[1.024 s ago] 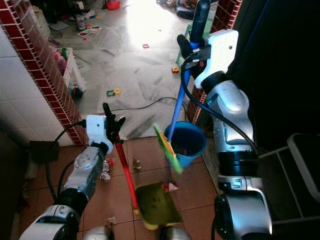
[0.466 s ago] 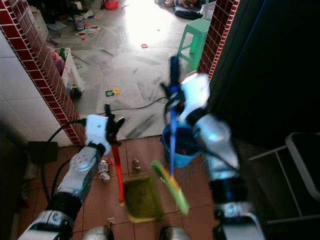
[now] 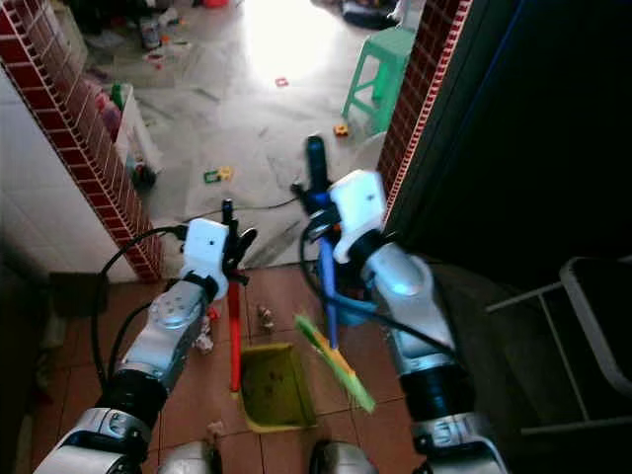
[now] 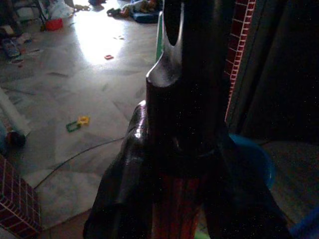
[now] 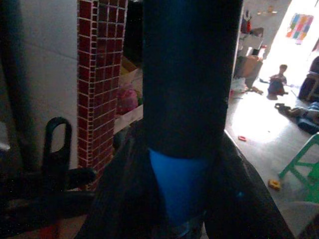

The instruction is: Sweep floor

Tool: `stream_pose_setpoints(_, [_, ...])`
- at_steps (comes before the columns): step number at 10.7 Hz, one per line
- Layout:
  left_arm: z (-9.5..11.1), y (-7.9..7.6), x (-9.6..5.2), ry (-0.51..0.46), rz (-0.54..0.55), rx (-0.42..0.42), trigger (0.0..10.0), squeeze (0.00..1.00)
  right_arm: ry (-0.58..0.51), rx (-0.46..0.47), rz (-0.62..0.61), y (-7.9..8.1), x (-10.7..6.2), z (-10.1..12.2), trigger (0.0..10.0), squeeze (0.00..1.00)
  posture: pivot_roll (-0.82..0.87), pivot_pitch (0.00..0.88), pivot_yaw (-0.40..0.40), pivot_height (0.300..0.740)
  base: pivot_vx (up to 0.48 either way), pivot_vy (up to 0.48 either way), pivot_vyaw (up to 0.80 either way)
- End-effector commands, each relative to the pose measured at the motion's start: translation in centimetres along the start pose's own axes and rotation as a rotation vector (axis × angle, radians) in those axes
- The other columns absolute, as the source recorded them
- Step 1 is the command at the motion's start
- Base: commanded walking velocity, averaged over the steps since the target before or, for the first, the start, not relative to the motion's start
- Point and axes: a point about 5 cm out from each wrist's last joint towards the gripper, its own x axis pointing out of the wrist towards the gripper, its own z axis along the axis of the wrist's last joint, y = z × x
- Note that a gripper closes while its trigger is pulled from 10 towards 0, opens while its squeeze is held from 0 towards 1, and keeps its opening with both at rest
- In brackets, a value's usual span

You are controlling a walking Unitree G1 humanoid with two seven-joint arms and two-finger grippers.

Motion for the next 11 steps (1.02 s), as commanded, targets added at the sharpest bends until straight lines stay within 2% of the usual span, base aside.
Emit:
stream_pose_setpoints(1, [-1.2,-0.5,-0.3,0.062,-0.018,0.04,10.0,0.0,-0.046,-0.034,0.018,0.5,0.2,1.1,10.0,0.0,-0.04,0.165,-0.058,0.74,0.0,0.0,0.0])
stream_pose_setpoints(3, [-0.6,-0.8,-0.3,-0.005,0.027,-0.006,10.0,0.0,-0.003,-0.081,0.106,2.9,0.8,0.2,10.0,0.0,-0.03,0.204,-0.054,0.74,0.0,0.0,0.0])
stream_pose_setpoints(5, [0.1,-1.1,-0.1,-0.048,0.029,-0.024,10.0,0.0,0.013,0.148,0.196,5.0,2.6,1.0,10.0,0.0,-0.02,0.215,-0.052,0.74,0.0,0.0,0.0])
stream_pose_setpoints(6, [0.4,-0.9,-0.1,-0.061,0.042,-0.032,10.0,0.0,-0.048,0.172,0.228,4.8,3.7,3.0,10.0,0.0,0.0,0.215,-0.055,0.74,0.0,0.0,0.0])
stream_pose_setpoints(7, [0.7,-0.7,-0.2,-0.074,0.043,-0.027,10.0,0.0,-0.097,0.176,0.231,3.9,4.6,4.8,10.0,0.0,0.0,0.217,-0.054,0.74,0.0,0.0,0.0])
stream_pose_setpoints(8, [0.7,-0.4,-0.5,-0.081,0.06,-0.027,10.0,0.0,-0.209,0.1,0.223,2.0,5.7,7.6,10.0,0.0,0.01,0.215,-0.056,0.74,0.0,0.0,0.0])
stream_pose_setpoints(10, [1.0,0.5,-0.9,-0.136,0.141,-0.032,10.0,0.0,-0.26,-0.088,0.183,0.2,6.0,8.2,10.0,0.0,0.02,0.213,-0.058,0.74,0.0,0.0,0.0])
stream_pose_setpoints(11, [0.9,0.5,-1.0,-0.133,0.136,-0.05,10.0,0.0,-0.252,-0.106,0.181,0.0,5.9,7.9,10.0,0.0,0.03,0.213,-0.059,0.74,0.0,0.0,0.0])
